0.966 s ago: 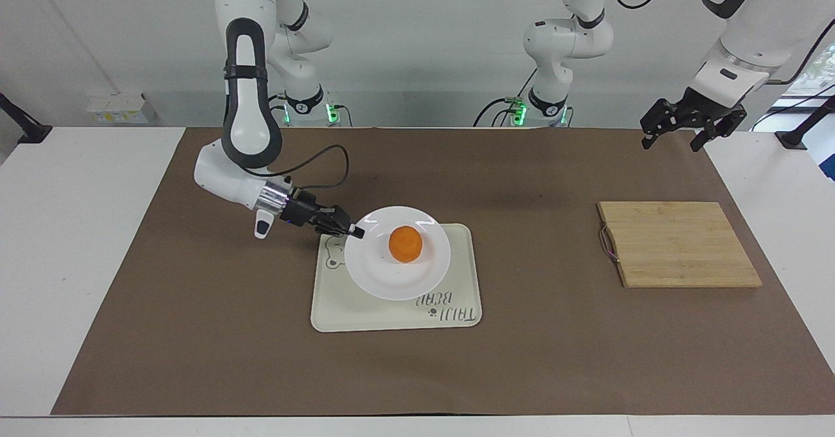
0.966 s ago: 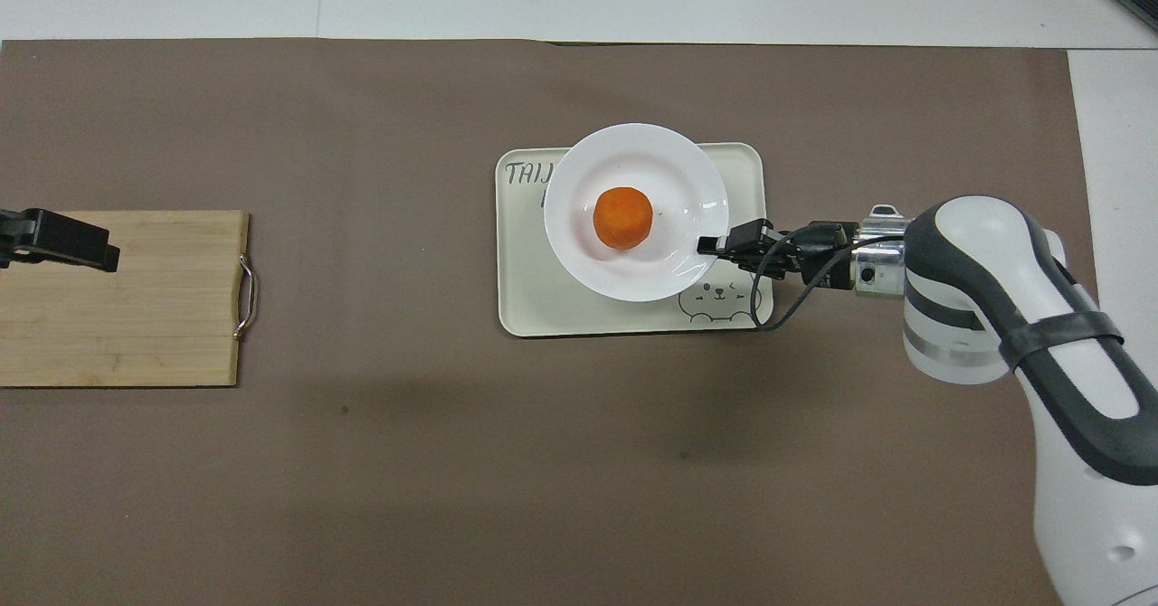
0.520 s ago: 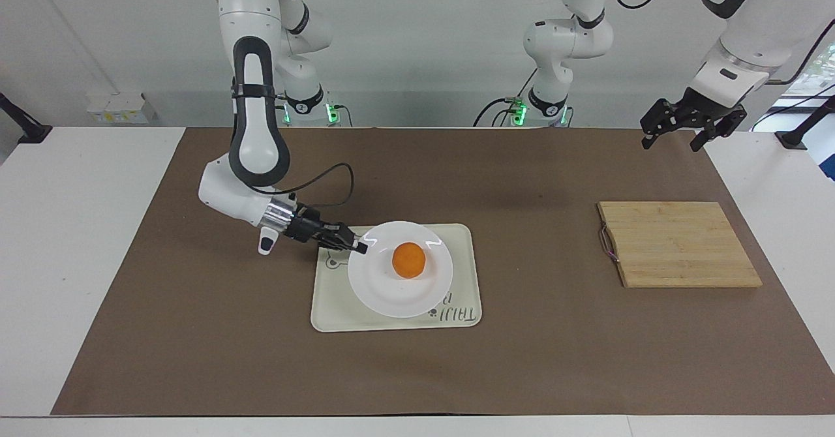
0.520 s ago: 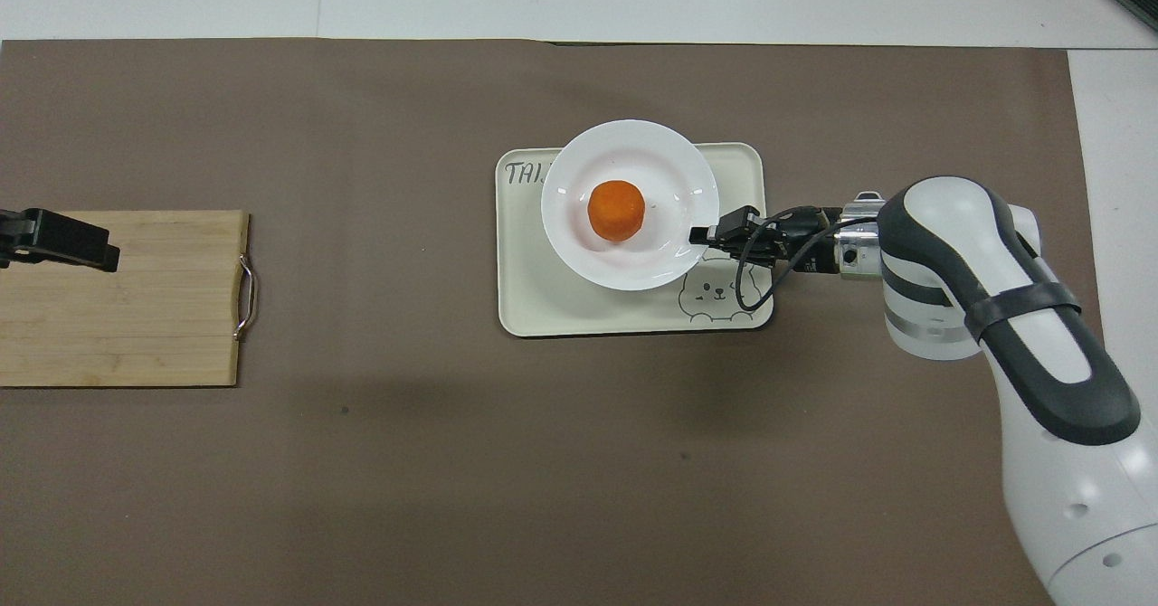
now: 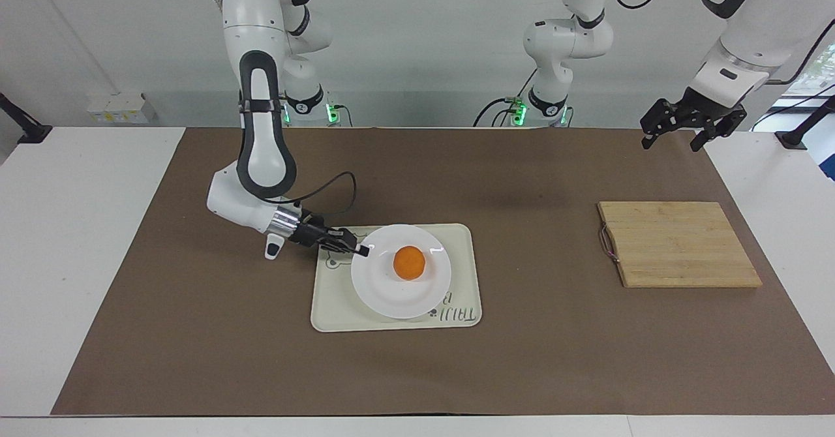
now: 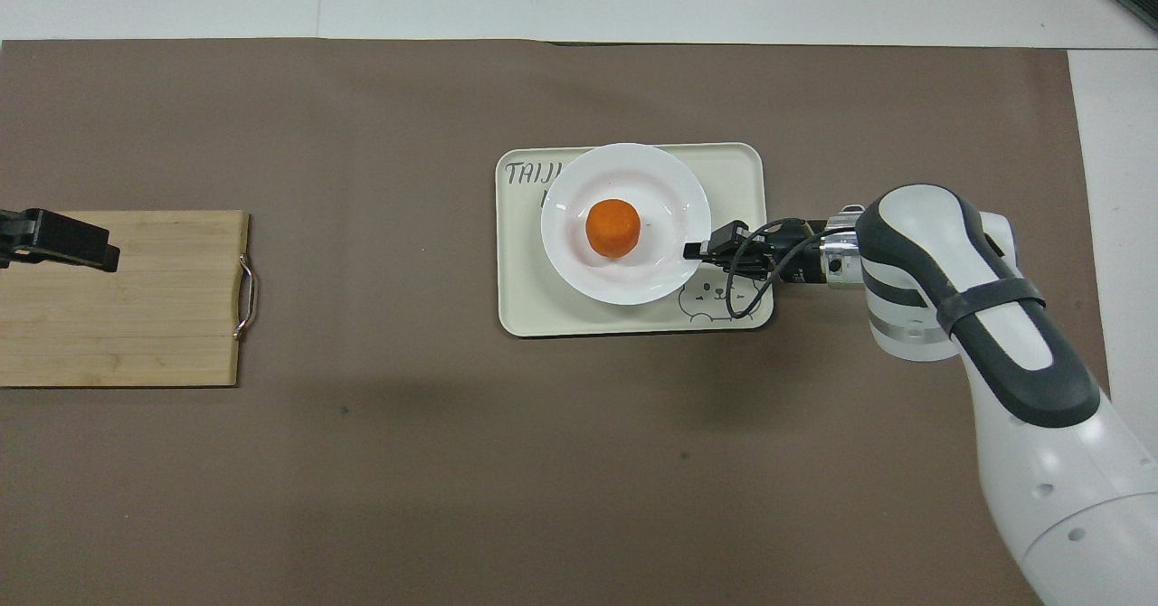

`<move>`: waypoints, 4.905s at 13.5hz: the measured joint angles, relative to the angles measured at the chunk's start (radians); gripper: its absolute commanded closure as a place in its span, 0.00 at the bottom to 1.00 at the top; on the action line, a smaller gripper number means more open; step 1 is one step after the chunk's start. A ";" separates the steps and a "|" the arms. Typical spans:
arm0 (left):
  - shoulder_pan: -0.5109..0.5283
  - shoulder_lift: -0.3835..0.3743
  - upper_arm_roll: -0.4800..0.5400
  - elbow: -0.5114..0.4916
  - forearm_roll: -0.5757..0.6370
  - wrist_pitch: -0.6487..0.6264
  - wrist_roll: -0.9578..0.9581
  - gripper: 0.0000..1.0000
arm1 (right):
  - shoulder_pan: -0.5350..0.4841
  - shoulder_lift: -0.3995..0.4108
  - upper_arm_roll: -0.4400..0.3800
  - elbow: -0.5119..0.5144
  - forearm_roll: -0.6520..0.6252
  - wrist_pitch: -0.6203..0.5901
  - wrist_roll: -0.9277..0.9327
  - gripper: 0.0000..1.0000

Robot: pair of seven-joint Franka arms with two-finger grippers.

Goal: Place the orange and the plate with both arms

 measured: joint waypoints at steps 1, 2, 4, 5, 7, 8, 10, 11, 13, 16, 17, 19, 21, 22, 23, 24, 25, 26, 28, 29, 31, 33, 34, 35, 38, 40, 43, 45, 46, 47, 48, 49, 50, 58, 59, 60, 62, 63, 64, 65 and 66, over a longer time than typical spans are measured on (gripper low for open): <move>0.000 0.000 0.000 0.000 0.000 0.000 0.000 0.00 | 0.007 0.000 0.000 -0.006 0.000 0.000 0.000 1.00; 0.000 0.000 0.000 0.000 0.000 0.000 0.000 0.00 | 0.013 0.000 0.000 -0.013 0.000 0.003 0.000 1.00; 0.000 0.000 0.000 0.000 0.000 0.000 0.000 0.00 | 0.018 -0.001 0.002 -0.026 0.000 0.019 0.000 1.00; 0.000 0.000 0.000 0.000 0.000 0.000 0.000 0.00 | 0.018 -0.004 0.002 -0.029 0.000 0.020 0.000 1.00; 0.000 0.000 0.000 0.000 0.000 0.000 0.000 0.00 | 0.018 -0.009 0.001 -0.033 0.000 0.020 0.000 0.58; 0.000 0.000 0.000 0.000 0.000 0.000 0.000 0.00 | 0.018 -0.009 0.001 -0.035 -0.001 0.021 0.000 0.09; 0.000 0.000 0.000 0.000 0.000 0.000 0.000 0.00 | 0.017 -0.010 0.000 -0.035 -0.022 0.022 -0.001 0.00; 0.000 0.000 0.000 0.000 0.000 0.000 0.000 0.00 | 0.016 -0.011 0.000 -0.033 -0.045 0.023 -0.001 0.00; 0.000 0.000 0.000 0.000 0.000 0.000 0.000 0.00 | 0.010 -0.017 -0.003 -0.018 -0.101 0.026 -0.001 0.00; 0.000 0.000 0.000 0.000 0.000 0.000 0.000 0.00 | 0.002 -0.033 -0.011 0.014 -0.209 0.026 0.030 0.00; 0.000 0.000 0.000 0.000 0.000 0.000 0.000 0.00 | -0.001 -0.042 -0.013 0.022 -0.245 0.026 0.049 0.00; 0.000 0.000 0.000 0.000 0.000 0.000 0.000 0.00 | -0.003 -0.069 -0.023 0.030 -0.332 0.030 0.100 0.00; 0.000 0.000 0.000 0.000 0.000 0.000 0.000 0.00 | -0.004 -0.114 -0.037 0.042 -0.468 0.032 0.179 0.00; 0.000 0.000 0.000 0.000 0.000 0.000 0.000 0.00 | -0.006 -0.139 -0.040 0.047 -0.538 0.032 0.218 0.00; 0.000 0.000 0.000 0.000 0.000 0.000 0.000 0.00 | -0.013 -0.166 -0.041 0.050 -0.604 0.032 0.262 0.00; 0.000 0.000 0.000 0.000 0.000 0.000 0.000 0.00 | -0.024 -0.194 -0.041 0.051 -0.659 0.028 0.304 0.00; 0.000 0.000 0.000 0.000 0.000 0.000 0.000 0.00 | -0.037 -0.220 -0.042 0.051 -0.715 0.014 0.339 0.00; 0.000 0.000 0.000 0.000 0.000 0.000 0.000 0.00 | -0.054 -0.246 -0.042 0.052 -0.770 -0.013 0.362 0.00; 0.000 0.000 0.000 0.000 0.000 0.000 0.000 0.00 | -0.096 -0.292 -0.044 0.052 -0.830 -0.086 0.375 0.00; 0.000 0.000 0.000 0.000 0.000 0.000 0.000 0.00 | -0.119 -0.311 -0.044 0.052 -0.868 -0.127 0.376 0.00; 0.000 0.000 0.000 0.000 0.000 0.000 0.000 0.00 | -0.141 -0.346 -0.046 0.053 -0.993 -0.160 0.380 0.00; 0.000 0.000 0.000 0.000 0.000 0.000 0.000 0.00 | -0.142 -0.388 -0.045 0.058 -1.099 -0.185 0.399 0.00; 0.000 0.000 0.000 0.000 0.000 0.000 0.000 0.00 | -0.143 -0.409 -0.045 0.070 -1.140 -0.212 0.404 0.00; 0.000 0.000 0.000 0.000 0.000 0.000 0.000 0.00 | -0.145 -0.425 -0.045 0.094 -1.170 -0.250 0.405 0.00; 0.000 0.000 0.000 0.000 0.000 0.000 0.000 0.00 | -0.147 -0.445 -0.045 0.200 -1.220 -0.351 0.405 0.00; 0.000 0.000 0.000 0.000 0.000 0.000 0.000 0.00 | -0.147 -0.446 -0.044 0.272 -1.238 -0.409 0.405 0.00; 0.000 0.000 0.000 0.000 0.000 0.000 0.000 0.00 | -0.147 -0.446 -0.043 0.355 -1.271 -0.476 0.406 0.00; 0.000 0.000 0.000 0.000 0.000 0.000 0.000 0.00 | -0.145 -0.447 -0.032 0.437 -1.312 -0.545 0.406 0.00; 0.000 0.000 0.000 0.000 0.000 0.000 0.000 0.00 | -0.145 -0.449 -0.027 0.464 -1.319 -0.565 0.406 0.00; 0.000 0.000 0.000 0.000 0.000 0.000 0.000 0.00 | -0.145 -0.452 -0.024 0.471 -1.321 -0.568 0.406 0.00; 0.000 0.000 0.000 0.000 0.000 0.000 0.000 0.00 | -0.145 -0.452 -0.024 0.468 -1.321 -0.568 0.406 0.00; 0.000 0.000 0.000 0.000 0.000 0.000 0.000 0.00 | -0.145 -0.452 -0.024 0.459 -1.321 -0.565 0.406 0.00; 0.000 0.000 0.000 0.000 0.000 0.000 0.000 0.00 | -0.145 -0.451 -0.024 0.451 -1.322 -0.559 0.406 0.00; 0.000 0.000 0.000 0.000 0.000 0.000 0.000 0.00 | -0.137 -0.453 -0.019 0.425 -1.353 -0.547 0.406 0.00; 0.000 0.000 0.000 0.000 0.000 0.000 0.000 0.00 | -0.134 -0.454 -0.019 0.423 -1.353 -0.547 0.407 0.00; 0.000 0.000 0.000 0.000 0.000 0.000 0.000 0.00 | -0.133 -0.454 -0.019 0.423 -1.353 -0.550 0.407 0.00; 0.000 0.000 0.000 0.000 0.000 0.000 0.000 0.00 | -0.132 -0.456 -0.018 0.422 -1.353 -0.553 0.407 0.00; 0.000 0.000 0.000 0.000 0.000 0.000 0.000 0.00 | -0.132 -0.456 -0.018 0.421 -1.353 -0.553 0.407 0.00; 0.000 0.000 0.000 0.000 0.000 0.000 0.000 0.00 | -0.132 -0.457 -0.018 0.420 -1.353 -0.553 0.407 0.00; 0.000 0.000 0.000 0.000 0.000 0.000 0.000 0.00 | -0.132 -0.458 -0.018 0.419 -1.353 -0.553 0.407 0.00; 0.000 0.000 0.000 0.000 0.000 0.000 0.000 0.00 | -0.132 -0.459 -0.018 0.418 -1.353 -0.552 0.407 0.00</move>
